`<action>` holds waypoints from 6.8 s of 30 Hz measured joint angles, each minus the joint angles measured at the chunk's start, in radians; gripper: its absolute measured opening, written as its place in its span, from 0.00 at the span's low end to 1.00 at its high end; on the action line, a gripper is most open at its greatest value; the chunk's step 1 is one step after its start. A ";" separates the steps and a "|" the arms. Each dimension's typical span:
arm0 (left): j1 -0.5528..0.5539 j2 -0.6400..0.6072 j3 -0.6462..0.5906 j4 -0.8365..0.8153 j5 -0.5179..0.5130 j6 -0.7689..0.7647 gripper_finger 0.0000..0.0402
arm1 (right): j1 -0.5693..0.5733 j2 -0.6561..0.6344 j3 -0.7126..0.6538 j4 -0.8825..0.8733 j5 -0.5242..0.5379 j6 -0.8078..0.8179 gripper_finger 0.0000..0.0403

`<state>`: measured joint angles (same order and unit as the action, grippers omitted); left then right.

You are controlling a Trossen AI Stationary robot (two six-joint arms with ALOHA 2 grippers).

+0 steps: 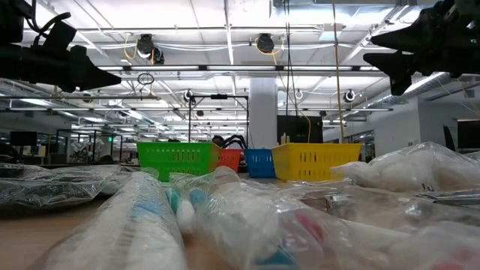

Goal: Pick & Place Travel size toiletries
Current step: Put the white vanity pack into the blue bin

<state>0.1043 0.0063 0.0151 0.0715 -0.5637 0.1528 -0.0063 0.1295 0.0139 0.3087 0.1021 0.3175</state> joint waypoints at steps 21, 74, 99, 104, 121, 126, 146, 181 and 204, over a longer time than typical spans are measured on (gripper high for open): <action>0.000 0.000 0.000 0.000 0.000 0.000 0.00 | 0.040 0.061 0.100 -0.035 -0.055 -0.089 0.53; 0.000 0.000 0.000 0.002 0.000 0.000 0.00 | 0.375 0.986 0.512 -0.958 -0.157 0.774 0.65; 0.000 0.000 0.000 0.002 0.000 0.000 0.00 | 0.375 0.902 0.510 -0.964 -0.160 0.738 0.32; 0.000 0.000 0.000 0.002 0.000 0.000 0.00 | 0.375 0.902 0.510 -0.962 -0.160 0.720 0.21; 0.000 0.000 0.000 0.002 0.000 0.000 0.00 | 0.375 0.761 0.510 -0.765 -0.151 0.626 0.06; 0.000 0.000 0.000 0.002 0.000 0.000 0.00 | 0.374 0.740 0.510 -0.664 -0.147 0.551 0.05; 0.000 0.000 0.000 0.002 0.000 0.000 0.00 | 0.200 0.793 0.511 -0.096 -0.094 -0.094 0.05; 0.000 0.000 0.000 0.002 0.000 0.000 0.00 | -0.105 1.064 0.512 0.079 0.003 -0.233 0.06; 0.000 0.000 0.000 0.002 0.000 0.000 0.00 | -0.393 1.276 0.731 0.102 -0.105 -0.280 0.05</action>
<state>0.1041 0.0063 0.0151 0.0738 -0.5632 0.1528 -0.3997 1.4054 0.7453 0.4103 -0.0033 0.0377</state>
